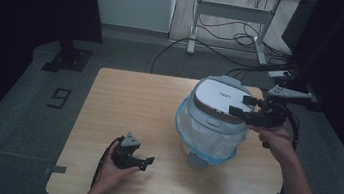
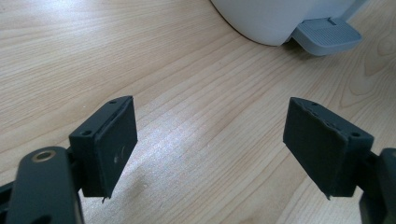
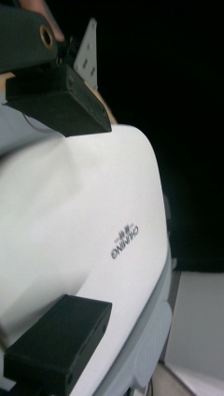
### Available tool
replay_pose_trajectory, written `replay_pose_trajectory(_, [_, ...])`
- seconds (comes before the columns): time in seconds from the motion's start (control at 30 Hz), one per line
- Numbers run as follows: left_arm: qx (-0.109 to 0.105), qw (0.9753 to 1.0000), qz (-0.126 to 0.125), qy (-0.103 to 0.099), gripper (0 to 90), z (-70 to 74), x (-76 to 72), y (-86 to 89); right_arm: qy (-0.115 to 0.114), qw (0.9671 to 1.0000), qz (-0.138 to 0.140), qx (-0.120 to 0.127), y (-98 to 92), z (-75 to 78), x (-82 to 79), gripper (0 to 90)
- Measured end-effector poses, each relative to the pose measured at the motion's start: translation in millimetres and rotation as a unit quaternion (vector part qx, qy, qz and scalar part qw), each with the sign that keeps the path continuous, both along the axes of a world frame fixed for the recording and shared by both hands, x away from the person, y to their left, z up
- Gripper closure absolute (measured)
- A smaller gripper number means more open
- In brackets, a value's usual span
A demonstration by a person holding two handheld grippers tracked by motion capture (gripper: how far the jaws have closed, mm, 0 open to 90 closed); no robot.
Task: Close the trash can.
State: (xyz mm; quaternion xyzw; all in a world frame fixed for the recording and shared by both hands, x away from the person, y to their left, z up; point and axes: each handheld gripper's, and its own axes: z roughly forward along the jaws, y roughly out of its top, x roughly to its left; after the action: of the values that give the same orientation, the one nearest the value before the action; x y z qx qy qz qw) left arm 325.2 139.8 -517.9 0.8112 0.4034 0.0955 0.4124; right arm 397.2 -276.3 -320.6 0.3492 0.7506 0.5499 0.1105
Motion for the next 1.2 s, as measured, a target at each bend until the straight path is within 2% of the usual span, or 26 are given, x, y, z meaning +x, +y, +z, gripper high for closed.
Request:
replay_pose_trajectory(0.17, [0.005,1.0,0.0,0.0,17.7,-1.2,0.3,-0.2,-0.013,0.9989,-0.026,-0.038,15.3,-4.3,3.3,13.3])
replay_pose_trajectory(0.2, [0.005,1.0,0.001,0.0,17.7,-1.3,0.5,0.1,-0.034,0.996,-0.046,-0.069,24.5,-6.3,2.1,16.0])
replay_pose_trajectory(0.23, [0.005,1.0,0.001,0.0,17.7,-1.4,0.5,0.3,-0.042,0.9943,-0.053,-0.083,27.8,-7.1,1.4,16.0])
replay_pose_trajectory(0.33, [0.006,1.0,0.002,0.001,17.6,-1.6,0.7,1.7,-0.048,0.9931,-0.06,-0.089,34.6,-7.8,-1.0,16.2])
replay_pose_trajectory(0.43, [0.003,1.0,0.005,0.002,17.7,-1.8,0.9,2.7,-0.044,0.9916,-0.075,-0.095,39.5,-6.7,-3.2,17.2])
replay_pose_trajectory(0.6, [0.004,1.0,0.005,0.002,17.7,-1.7,0.3,3.0,-0.038,0.9911,-0.077,-0.102,40.4,-5.0,-5.3,20.3])
replay_pose_trajectory(0.63, [0.005,1.0,0.005,0.003,17.6,-1.9,0.4,2.9,-0.047,0.989,-0.077,-0.117,41.8,-6.2,-6.7,21.3])
replay_pose_trajectory(0.9, [0.007,0.9999,0.006,0.005,17.7,-3.2,1.4,3.5,-0.058,0.9895,-0.082,-0.104,41.3,-9.9,-10.1,21.3])
replay_pose_trajectory(1.0, [0.009,0.9999,0.013,0.004,17.2,-3.2,2.1,5.3,-0.07,0.99,-0.067,-0.102,38.8,-9.6,-11.3,28.9])
replay_pose_trajectory(1.13, [0.01,0.9997,0.019,0.008,17.1,-5.2,4.8,9.1,-0.069,0.9929,-0.066,-0.07,30.3,-13.0,-13.6,25.8])
replay_pose_trajectory(1.2, [0.01,0.9996,0.023,0.01,17.1,-6.1,5.6,10.2,-0.071,0.9927,-0.071,-0.067,27.0,-14.7,-15.1,23.2])
